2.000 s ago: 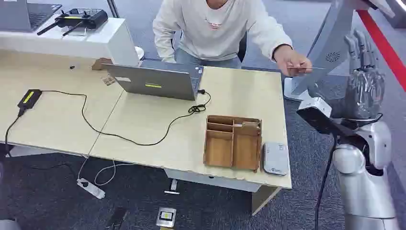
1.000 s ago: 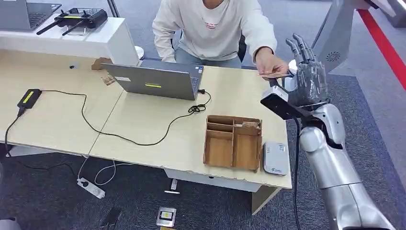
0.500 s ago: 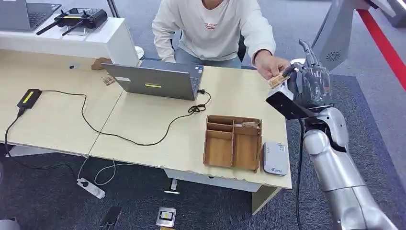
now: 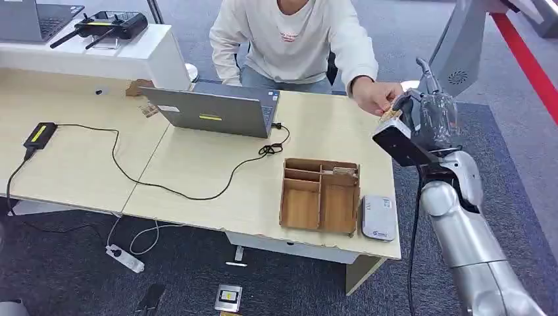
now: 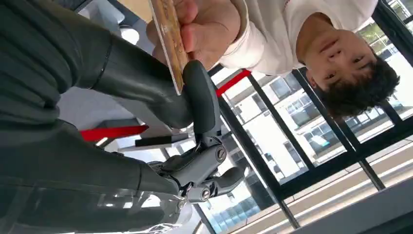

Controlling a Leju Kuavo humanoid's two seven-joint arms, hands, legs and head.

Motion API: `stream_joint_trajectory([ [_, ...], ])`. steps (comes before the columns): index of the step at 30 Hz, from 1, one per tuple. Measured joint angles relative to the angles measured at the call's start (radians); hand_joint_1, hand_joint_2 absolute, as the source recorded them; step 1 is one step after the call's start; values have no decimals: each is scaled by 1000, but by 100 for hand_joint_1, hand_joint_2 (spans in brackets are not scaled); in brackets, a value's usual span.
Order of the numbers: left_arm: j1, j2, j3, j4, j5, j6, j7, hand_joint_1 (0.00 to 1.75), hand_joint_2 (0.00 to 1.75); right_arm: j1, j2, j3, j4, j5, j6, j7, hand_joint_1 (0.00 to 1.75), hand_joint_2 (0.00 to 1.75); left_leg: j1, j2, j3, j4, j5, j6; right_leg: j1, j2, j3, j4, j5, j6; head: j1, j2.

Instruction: Pass the card to the sensor for recognition and then transmit it.

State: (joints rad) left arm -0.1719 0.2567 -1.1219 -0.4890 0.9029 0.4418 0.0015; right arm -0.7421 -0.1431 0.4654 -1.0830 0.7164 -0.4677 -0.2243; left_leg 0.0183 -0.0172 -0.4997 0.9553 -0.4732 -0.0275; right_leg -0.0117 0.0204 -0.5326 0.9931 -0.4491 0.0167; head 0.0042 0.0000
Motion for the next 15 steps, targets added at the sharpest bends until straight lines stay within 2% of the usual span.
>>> stream_joint_trajectory([
  [7, 0, -3, 2, 8, -5, 0, -6, 0, 175, -2, 0, -13, -51, -130, 48, 40, 175, 175, 0, 0, 0, 0, 0, 0, 0, 0, 0, 0, 0, 0, 0, 0],
  [15, 0, -8, 5, 15, -5, -2, -2, 0, 175, -19, -3, -42, -105, -189, 71, 58, 175, 175, 0, 0, 0, 0, 0, 0, 0, 0, 0, 0, 0, 0, 0, 0],
])
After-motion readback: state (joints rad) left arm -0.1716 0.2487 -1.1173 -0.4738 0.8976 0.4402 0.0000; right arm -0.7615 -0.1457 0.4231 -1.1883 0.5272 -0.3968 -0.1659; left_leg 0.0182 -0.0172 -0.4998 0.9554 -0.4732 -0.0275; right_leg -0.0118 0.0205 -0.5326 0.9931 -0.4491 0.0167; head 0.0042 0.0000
